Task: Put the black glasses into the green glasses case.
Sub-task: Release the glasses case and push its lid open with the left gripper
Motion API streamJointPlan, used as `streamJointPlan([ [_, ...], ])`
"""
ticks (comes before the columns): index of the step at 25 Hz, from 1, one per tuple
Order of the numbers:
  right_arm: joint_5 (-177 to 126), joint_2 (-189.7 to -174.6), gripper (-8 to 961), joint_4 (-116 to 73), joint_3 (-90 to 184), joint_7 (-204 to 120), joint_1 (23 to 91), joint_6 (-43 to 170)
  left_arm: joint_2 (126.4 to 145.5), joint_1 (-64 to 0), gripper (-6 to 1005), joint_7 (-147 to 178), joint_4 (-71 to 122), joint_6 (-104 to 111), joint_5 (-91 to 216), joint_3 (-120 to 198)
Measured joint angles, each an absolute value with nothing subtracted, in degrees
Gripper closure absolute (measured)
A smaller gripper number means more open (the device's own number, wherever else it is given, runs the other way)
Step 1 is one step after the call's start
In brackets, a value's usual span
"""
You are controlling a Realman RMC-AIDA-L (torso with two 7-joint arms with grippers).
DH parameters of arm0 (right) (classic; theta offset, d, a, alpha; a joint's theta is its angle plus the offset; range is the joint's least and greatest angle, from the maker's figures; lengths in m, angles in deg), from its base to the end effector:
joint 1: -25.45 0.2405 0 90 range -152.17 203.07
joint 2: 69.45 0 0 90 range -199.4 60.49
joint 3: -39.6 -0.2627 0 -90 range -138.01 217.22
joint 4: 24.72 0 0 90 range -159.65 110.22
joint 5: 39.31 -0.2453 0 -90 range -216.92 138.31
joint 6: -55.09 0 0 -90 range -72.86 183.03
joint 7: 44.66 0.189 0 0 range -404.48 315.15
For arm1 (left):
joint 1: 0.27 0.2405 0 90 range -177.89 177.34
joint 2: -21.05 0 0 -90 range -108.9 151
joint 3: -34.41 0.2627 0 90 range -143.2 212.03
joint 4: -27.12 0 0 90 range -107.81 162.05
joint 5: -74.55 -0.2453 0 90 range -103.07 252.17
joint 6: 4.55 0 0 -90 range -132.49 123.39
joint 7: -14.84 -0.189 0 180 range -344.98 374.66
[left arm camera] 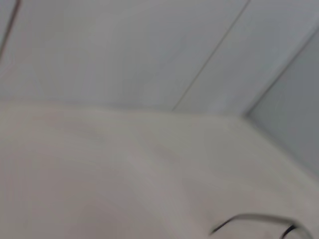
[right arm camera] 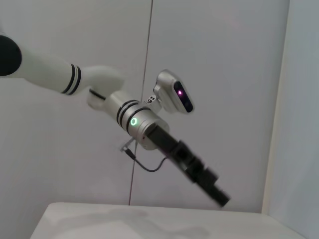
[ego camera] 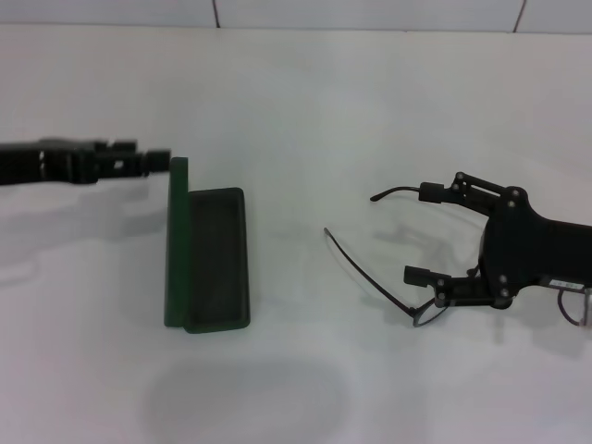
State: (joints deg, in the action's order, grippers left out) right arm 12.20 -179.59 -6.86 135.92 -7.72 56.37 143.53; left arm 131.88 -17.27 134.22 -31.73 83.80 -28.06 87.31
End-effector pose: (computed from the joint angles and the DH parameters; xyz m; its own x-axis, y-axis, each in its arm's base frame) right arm 0.2370 0.3416 -0.0771 0.7645 0.1624 -0.6238 -0.0112 -0.9643 -0.2647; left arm -0.2943 0.3675 0.0599 0.5292 0.6677 0.5235 0.8096 -0.5820 -0.0761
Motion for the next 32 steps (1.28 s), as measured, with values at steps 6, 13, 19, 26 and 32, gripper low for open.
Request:
streamJointPlan([
  [6,12.2,-179.50,64,-6.8,135.9,-7.7,56.6,143.5,137.25,-15.6,182,142.2,-43.5,83.8,-42.7,87.1],
  [13,12.7,-179.46,65,-6.6,136.0,-7.7,56.9,143.0,139.30,-19.5,194,145.9,-43.0,84.3,-50.9,87.7],
  [19,13.0,-179.35,65,-6.2,135.9,-8.1,56.9,142.9,140.46,-22.7,205,150.0,-43.0,84.2,-58.6,87.8],
  [26,13.0,-179.09,65,-6.3,135.9,-8.1,57.0,142.7,140.40,-24.4,217,152.9,-43.4,83.8,-60.8,88.6],
  [32,13.0,-179.02,66,-6.3,135.9,-8.2,57.3,142.6,139.58,-25.6,227,154.4,-43.0,83.8,-62.3,88.6],
])
